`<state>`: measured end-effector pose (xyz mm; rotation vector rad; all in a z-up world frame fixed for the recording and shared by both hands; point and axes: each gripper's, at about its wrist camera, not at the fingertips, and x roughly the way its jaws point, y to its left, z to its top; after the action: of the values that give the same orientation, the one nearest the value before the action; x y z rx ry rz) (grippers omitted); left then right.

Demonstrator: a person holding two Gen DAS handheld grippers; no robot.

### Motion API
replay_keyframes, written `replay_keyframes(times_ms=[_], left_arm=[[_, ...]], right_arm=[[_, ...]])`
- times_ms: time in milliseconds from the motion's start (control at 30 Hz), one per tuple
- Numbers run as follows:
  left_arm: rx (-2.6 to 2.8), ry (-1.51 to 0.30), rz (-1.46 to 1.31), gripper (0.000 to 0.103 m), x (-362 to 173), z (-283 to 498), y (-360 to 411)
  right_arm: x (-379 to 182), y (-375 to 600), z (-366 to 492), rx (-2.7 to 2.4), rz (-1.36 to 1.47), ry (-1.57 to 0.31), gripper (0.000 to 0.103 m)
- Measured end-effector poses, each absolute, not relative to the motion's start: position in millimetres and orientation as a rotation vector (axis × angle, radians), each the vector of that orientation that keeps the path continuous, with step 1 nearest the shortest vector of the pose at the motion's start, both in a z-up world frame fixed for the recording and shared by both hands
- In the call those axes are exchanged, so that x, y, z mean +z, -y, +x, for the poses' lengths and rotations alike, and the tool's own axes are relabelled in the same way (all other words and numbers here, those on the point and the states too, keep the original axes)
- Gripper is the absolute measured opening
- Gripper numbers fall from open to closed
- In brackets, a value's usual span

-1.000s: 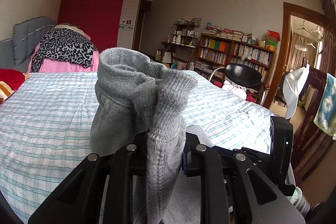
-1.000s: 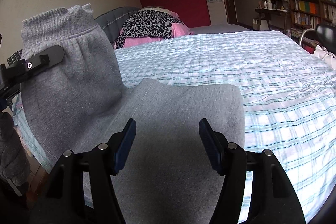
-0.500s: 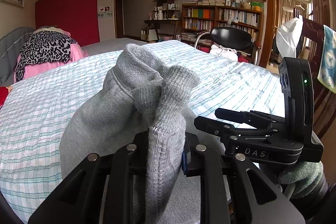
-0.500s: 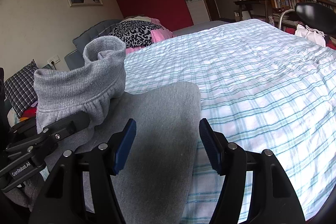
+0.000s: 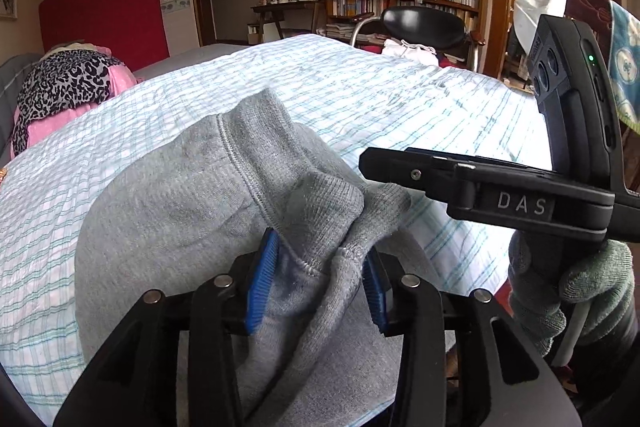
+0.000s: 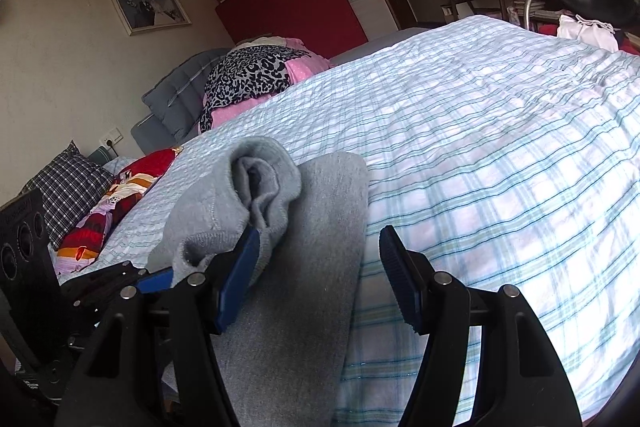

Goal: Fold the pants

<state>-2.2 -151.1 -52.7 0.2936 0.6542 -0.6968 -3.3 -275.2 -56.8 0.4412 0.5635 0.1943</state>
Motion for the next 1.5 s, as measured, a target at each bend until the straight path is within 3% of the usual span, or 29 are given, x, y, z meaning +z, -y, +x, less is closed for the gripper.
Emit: replay_keyframes(times_ms=[67, 233, 600, 700, 1000, 1167, 1400, 1500], left_arm=[[-0.712, -0.650, 0.313, 0.049, -55.7, -7.3, 153.0], [-0.760, -0.647, 0.304, 0.052, -53.1, -16.6, 146.7], [-0.772, -0.606, 0.200, 0.056, -30.6, -24.1, 96.1], [-0.749, -0.604, 0.173, 0.058, -28.9, -19.6, 84.6], [-0.749, -0.650, 0.161, 0.059, -40.5, -23.6, 75.2], [-0.765, -0.657, 0.166, 0.063, -45.5, -24.1, 76.0], [-0.752, -0.686, 0.165, 0.064, -56.7, -20.6, 76.5], [-0.748, -0.681, 0.159, 0.064, -56.3, -21.1, 75.6]], right_arm=[[-56.7, 277.2, -2.4, 0.221, 0.463, -0.561, 0.064], [-52.7, 277.4, -0.8, 0.285, 0.483, -0.557, 0.064], [-60.9, 283.9, 6.3, 0.456, 0.692, -0.608, 0.065], [-62.5, 281.2, 9.4, 0.429, 0.695, -0.632, 0.072], [-65.7, 255.3, 23.5, 0.411, 0.618, -0.690, 0.073], [-62.5, 234.8, 27.4, 0.399, 0.518, -0.715, 0.065], [-70.3, 225.9, 27.0, 0.371, 0.483, -0.728, 0.029], [-58.5, 220.3, 20.1, 0.371, 0.431, -0.681, 0.026]])
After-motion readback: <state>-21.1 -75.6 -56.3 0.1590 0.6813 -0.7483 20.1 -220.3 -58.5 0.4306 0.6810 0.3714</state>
